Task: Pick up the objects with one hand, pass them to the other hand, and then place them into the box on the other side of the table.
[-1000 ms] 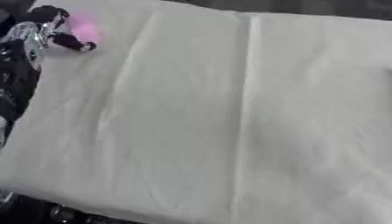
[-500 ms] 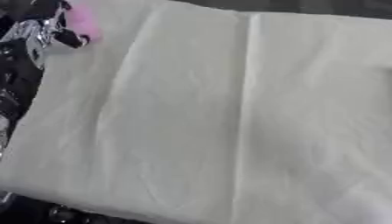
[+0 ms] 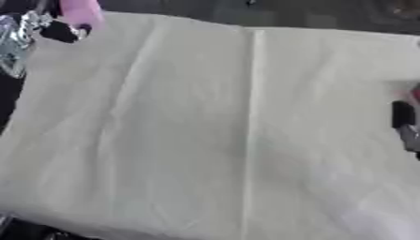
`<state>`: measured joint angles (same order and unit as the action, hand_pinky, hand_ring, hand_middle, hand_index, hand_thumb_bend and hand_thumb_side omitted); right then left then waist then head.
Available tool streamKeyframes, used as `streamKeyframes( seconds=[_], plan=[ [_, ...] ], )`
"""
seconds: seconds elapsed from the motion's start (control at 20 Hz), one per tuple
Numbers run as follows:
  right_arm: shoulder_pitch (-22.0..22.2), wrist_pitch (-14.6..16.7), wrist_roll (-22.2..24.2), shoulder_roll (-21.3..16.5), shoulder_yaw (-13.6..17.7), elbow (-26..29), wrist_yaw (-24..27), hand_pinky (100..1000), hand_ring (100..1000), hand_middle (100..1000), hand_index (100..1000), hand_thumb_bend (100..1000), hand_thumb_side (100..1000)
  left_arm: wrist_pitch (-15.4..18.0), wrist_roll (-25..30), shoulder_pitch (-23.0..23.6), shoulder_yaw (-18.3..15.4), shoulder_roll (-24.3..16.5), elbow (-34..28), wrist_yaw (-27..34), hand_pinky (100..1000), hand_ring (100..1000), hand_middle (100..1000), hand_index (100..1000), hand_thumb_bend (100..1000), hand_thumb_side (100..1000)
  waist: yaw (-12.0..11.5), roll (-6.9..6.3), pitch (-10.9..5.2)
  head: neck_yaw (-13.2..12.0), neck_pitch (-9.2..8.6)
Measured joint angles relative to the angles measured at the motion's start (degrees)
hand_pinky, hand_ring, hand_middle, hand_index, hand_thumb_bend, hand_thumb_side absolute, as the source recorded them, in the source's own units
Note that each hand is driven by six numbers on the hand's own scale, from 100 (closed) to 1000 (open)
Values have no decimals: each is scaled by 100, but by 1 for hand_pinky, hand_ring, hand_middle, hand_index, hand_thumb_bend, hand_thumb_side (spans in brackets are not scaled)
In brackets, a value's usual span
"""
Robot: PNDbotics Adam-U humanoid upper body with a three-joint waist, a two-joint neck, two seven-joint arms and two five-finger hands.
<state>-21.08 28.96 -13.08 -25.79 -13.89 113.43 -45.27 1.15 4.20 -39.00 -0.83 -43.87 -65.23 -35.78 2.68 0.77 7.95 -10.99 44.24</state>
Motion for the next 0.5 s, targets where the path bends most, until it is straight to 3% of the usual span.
streamKeyframes(
  seconds=[0.3,0.5],
  plan=[
    [-413,290,76,-25,-267,1,-47,900,898,895,961,425,379,-180,442,503,561,352,-1795,1483,705,489,414,509,309,331,-56,0,-149,364,1],
    [-740,407,100,2,-444,2,-118,930,935,936,988,496,403,-360,799,581,1018,665,-2526,2209,697,491,414,508,312,380,-88,0,-194,475,1]
  ],
)
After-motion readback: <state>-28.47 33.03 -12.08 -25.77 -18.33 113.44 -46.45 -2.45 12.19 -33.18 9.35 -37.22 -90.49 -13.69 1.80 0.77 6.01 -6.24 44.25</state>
